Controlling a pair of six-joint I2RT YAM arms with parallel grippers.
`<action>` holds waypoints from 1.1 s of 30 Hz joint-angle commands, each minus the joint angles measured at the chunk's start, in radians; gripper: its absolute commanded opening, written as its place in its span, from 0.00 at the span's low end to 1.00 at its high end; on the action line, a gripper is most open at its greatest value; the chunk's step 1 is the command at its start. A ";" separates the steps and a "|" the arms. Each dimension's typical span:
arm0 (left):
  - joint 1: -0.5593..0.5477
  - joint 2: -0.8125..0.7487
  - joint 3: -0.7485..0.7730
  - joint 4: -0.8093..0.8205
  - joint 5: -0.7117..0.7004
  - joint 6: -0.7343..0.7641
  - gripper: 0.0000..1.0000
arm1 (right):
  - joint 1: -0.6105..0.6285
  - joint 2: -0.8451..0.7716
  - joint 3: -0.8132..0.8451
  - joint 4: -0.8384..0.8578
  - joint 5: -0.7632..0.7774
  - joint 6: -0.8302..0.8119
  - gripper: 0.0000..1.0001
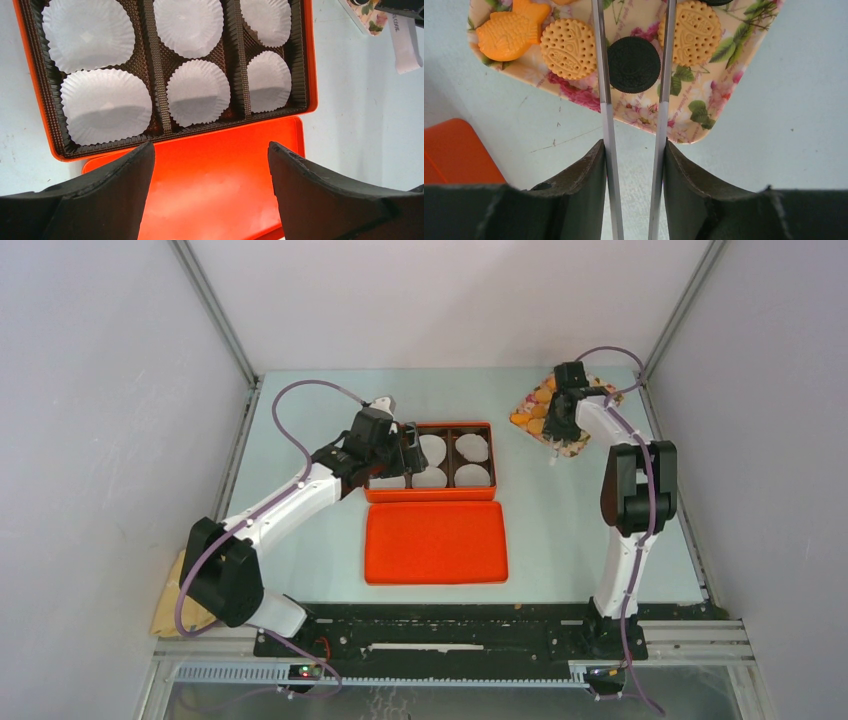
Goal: Pack the cookies
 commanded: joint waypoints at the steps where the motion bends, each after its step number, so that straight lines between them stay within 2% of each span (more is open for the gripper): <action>1: 0.003 -0.018 0.045 0.013 -0.043 0.007 0.88 | 0.001 -0.123 -0.030 0.051 -0.004 0.031 0.28; 4: 0.035 -0.041 0.081 -0.028 -0.073 -0.016 0.88 | 0.013 -0.205 -0.079 0.075 -0.001 0.026 0.27; 8: 0.182 -0.077 0.054 0.035 0.090 -0.126 0.88 | 0.035 -0.314 -0.120 0.078 -0.015 0.014 0.24; 11: 0.257 -0.084 0.045 0.053 0.112 -0.169 0.88 | 0.052 -0.370 -0.142 0.067 -0.038 0.014 0.23; 18: 0.283 -0.111 0.037 0.051 0.103 -0.164 0.87 | 0.086 -0.400 -0.150 0.061 -0.073 0.004 0.20; 21: 0.285 -0.135 0.025 0.032 0.057 -0.158 0.87 | 0.141 -0.360 -0.080 0.031 -0.098 -0.008 0.20; 28: 0.311 -0.242 0.002 -0.049 -0.154 -0.182 0.90 | 0.374 -0.281 0.085 -0.030 -0.085 -0.054 0.20; 33: 0.368 -0.334 -0.095 -0.031 -0.181 -0.247 0.91 | 0.484 -0.242 0.110 -0.009 -0.139 -0.070 0.20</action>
